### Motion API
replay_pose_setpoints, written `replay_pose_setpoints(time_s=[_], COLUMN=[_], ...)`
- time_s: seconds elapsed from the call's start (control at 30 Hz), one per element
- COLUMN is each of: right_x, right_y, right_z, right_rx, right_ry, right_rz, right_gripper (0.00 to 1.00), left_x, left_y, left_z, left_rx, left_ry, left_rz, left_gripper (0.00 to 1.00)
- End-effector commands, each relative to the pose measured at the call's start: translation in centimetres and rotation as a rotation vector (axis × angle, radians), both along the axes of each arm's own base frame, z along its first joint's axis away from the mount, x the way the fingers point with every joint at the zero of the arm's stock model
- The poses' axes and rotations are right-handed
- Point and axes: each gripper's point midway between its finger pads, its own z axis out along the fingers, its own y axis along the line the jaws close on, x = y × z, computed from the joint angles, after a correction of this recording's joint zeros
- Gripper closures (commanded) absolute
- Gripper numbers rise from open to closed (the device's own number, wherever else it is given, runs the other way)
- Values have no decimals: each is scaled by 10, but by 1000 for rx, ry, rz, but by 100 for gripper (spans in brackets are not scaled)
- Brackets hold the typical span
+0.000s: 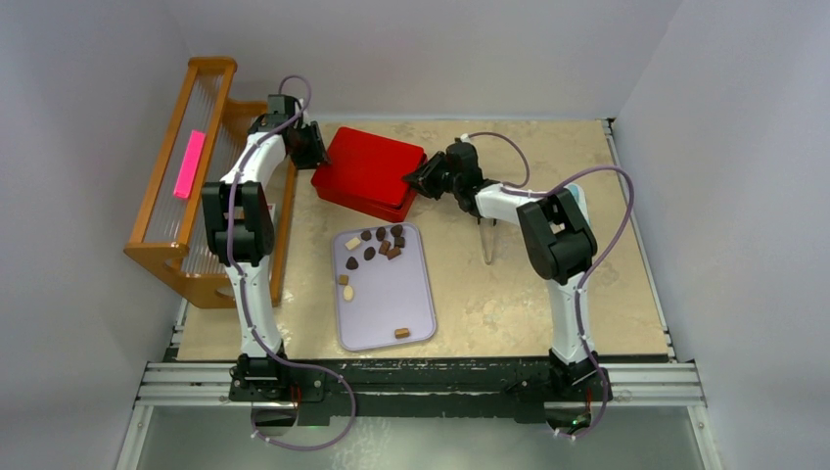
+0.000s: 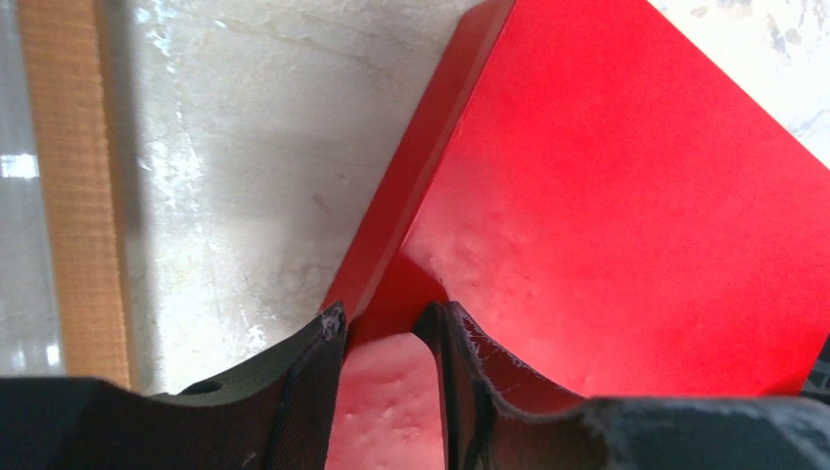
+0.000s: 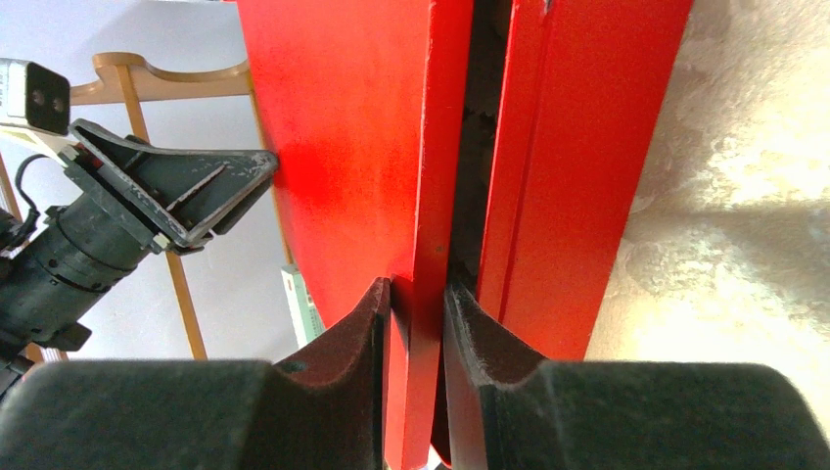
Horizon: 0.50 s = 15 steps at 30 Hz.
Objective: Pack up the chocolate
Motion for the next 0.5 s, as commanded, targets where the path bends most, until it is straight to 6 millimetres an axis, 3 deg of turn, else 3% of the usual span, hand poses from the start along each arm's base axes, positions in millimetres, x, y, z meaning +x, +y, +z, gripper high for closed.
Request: replay_pose_setpoints(time_s=[0.0,0.17,0.47], right_x=[-1,-2,-3], right_y=[-4,-7,-16], right_z=[31,31,16], right_rx=[17,20,-14], right_ry=[-80,-88,-66], right_rz=[19,17,-25], right_gripper=[80,81,80], left_x=[-4,-3,1], left_y=[-17,-24,-36], left_z=[27,32,34], left_rx=[-59,-93,-150], left_ry=[-48,-71,-103], left_rz=[-60,-95,-139], left_gripper=[61,57,60])
